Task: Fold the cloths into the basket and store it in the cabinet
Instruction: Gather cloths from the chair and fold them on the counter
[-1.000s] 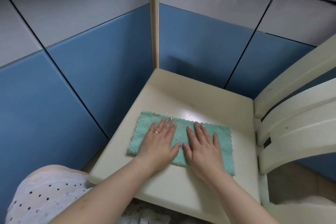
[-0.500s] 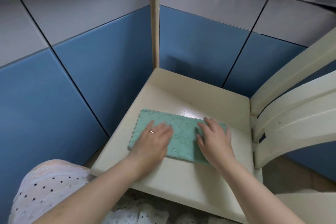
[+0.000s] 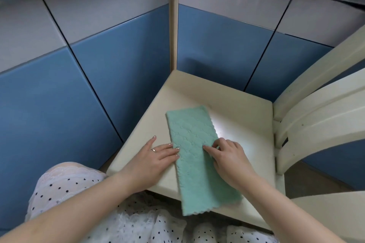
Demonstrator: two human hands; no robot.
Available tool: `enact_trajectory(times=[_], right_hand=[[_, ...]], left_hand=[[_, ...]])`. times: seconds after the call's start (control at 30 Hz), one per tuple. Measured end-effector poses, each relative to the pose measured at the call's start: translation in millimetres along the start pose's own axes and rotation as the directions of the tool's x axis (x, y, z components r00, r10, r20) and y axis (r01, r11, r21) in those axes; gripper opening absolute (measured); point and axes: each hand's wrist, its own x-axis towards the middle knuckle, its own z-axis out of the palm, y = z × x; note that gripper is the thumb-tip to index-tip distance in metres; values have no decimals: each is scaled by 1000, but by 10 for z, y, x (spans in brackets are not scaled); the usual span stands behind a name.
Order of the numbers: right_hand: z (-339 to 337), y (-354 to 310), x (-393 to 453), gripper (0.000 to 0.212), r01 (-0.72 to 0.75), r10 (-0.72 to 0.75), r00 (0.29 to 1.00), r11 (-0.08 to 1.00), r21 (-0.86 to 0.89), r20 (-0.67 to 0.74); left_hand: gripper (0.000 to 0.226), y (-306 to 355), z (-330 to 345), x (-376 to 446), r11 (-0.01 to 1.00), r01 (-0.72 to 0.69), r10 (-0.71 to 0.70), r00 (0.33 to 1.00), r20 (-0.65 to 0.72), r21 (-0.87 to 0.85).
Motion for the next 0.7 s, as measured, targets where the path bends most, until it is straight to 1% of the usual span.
enact_trajectory(times=[0.07, 0.13, 0.2, 0.3, 0.33, 0.4, 0.43, 0.5, 0.57, 0.6, 0.63, 0.67, 0.7], right_hand=[[-29, -60, -134, 47, 41, -39, 999, 998, 50, -36], [-52, -122, -282, 46, 80, -77, 996, 994, 81, -34], [-70, -162, -442, 49, 111, -111, 994, 990, 90, 1], [-100, -161, -689, 64, 165, -180, 974, 979, 116, 137], [-136, -155, -740, 67, 188, -215, 956, 971, 147, 200], [-184, -151, -825, 73, 183, -256, 899, 957, 225, 355], [-204, -151, -861, 76, 194, -273, 878, 954, 230, 392], [-169, -136, -894, 83, 236, -298, 864, 952, 197, 405], [-62, -109, -911, 92, 289, -310, 875, 951, 114, 371], [-10, -114, -930, 91, 296, -308, 897, 951, 86, 318], [50, -117, -960, 84, 290, -307, 921, 952, 103, 241], [96, -128, -992, 68, 274, -298, 945, 947, 170, 135], [135, -137, -1021, 51, 242, -256, 967, 929, 279, 13]], left_hand=[[44, -94, 8, -109, 998, -56, 56, 998, 0, 7], [41, -166, -13, -201, 994, -113, 113, 994, 5, -14], [42, -193, -61, -257, 988, -153, 153, 988, 10, -32], [56, -131, -123, -310, 977, -203, 206, 977, 52, -60], [61, -102, -130, -311, 972, -220, 225, 972, 67, -79], [68, -32, -110, -296, 959, -266, 274, 958, 86, -95], [70, 14, -82, -277, 951, -298, 304, 948, 92, -77], [65, 107, -13, -236, 936, -350, 353, 932, 87, -44], [57, 160, 25, -202, 930, -362, 365, 929, 57, -60], [55, 176, 31, -196, 930, -356, 361, 932, 39, -90], [53, 188, 22, -191, 929, -342, 347, 938, 13, -140], [53, 200, 10, -196, 923, -312, 318, 948, -9, -224], [54, 223, -6, -207, 905, -261, 267, 963, -28, -335]])
